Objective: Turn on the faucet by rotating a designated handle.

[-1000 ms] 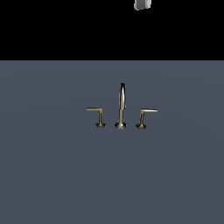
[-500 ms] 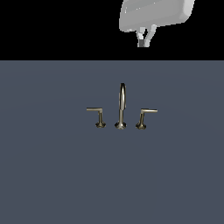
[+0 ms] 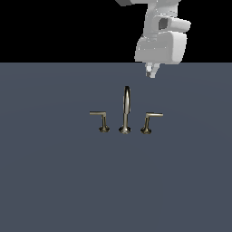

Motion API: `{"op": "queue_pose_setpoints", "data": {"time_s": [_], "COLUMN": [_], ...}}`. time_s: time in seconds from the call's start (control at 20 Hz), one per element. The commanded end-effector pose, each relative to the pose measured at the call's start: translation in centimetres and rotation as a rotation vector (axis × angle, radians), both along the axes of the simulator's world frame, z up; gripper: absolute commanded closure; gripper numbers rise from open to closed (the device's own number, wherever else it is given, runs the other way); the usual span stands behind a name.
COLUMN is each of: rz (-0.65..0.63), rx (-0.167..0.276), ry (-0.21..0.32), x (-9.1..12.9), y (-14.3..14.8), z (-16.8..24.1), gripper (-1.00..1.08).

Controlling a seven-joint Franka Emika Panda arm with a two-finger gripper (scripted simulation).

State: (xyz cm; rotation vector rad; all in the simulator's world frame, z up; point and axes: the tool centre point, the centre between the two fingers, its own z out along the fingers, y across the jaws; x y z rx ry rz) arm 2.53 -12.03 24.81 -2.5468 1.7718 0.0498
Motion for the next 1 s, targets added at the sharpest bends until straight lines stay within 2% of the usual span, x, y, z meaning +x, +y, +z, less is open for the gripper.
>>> {"op": "queue_pose_setpoints", "data": {"time_s": [0.0, 0.5, 0.95], "rz": [-0.071, -0.312, -0.415], "rx": [-0.007, -0.034, -0.049], "ry": [0.001, 0.006, 0.007], "x": [1.1, 3.8, 4.5], "y": [-0.8, -3.7, -4.9], "z": [-2.3, -11.2, -15.3], "gripper": [1.08, 1.08, 1.08]}}
